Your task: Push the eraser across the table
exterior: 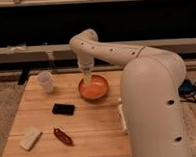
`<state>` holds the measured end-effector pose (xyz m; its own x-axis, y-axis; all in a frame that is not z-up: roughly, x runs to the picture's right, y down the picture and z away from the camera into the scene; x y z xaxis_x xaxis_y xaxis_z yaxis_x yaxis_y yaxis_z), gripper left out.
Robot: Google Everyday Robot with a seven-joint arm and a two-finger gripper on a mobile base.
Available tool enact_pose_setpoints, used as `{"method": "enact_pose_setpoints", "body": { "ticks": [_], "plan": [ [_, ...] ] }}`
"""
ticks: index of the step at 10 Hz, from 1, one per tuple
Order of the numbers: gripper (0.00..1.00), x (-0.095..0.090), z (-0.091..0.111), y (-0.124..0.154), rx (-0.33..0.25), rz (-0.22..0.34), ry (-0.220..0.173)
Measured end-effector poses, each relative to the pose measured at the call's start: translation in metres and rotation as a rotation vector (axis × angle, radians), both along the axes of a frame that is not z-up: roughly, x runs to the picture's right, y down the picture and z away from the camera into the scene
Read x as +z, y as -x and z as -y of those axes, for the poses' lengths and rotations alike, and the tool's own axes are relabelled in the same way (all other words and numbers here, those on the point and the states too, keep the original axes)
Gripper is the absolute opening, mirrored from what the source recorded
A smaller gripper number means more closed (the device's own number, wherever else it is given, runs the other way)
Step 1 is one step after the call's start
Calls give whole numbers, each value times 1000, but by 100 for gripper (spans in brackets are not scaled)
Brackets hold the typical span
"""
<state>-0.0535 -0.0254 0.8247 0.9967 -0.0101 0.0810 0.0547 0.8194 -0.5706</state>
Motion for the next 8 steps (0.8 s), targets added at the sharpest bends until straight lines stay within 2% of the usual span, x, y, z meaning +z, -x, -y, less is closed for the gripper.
{"method": "enact_pose_setpoints", "body": {
  "ticks": [5,7,8],
  "plan": [
    [65,-3,-1,4,-17,14,-12],
    [65,-11,-7,29,-56,52,-27],
    [65,-19,-16,50,-84,79,-33]
  ]
}}
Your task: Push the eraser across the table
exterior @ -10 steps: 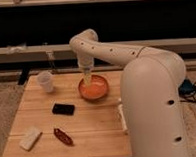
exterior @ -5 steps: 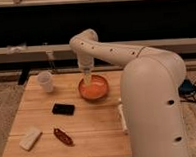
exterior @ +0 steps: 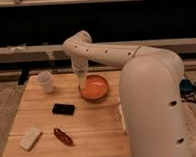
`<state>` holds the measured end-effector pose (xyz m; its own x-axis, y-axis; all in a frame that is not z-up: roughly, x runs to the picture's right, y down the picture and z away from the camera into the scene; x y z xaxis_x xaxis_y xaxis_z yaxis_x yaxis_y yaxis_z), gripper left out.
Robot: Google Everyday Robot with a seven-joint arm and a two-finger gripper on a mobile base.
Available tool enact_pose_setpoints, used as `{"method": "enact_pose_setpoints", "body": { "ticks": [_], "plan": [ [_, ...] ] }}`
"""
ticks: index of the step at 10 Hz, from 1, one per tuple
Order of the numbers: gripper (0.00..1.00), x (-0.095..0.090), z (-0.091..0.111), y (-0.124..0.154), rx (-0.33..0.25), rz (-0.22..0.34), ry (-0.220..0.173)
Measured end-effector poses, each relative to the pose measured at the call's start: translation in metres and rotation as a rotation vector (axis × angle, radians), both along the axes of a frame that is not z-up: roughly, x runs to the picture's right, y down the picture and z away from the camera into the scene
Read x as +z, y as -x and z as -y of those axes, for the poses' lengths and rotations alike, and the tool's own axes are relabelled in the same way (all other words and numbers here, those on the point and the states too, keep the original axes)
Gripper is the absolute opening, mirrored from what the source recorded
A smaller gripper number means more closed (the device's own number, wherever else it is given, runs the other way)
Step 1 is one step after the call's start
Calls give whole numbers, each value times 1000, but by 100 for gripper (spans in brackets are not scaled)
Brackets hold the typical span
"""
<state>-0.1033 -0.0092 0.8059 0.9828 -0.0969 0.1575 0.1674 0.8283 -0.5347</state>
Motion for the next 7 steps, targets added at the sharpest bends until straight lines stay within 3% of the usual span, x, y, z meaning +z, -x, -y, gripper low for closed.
{"method": "enact_pose_setpoints", "body": {
  "ticks": [2,4,7],
  "plan": [
    [61,-19,-22,41,-53,53,-8],
    [41,-34,-43,88,-119,117,-10],
    [12,-29,-59,138,-195,191,7]
  ]
}}
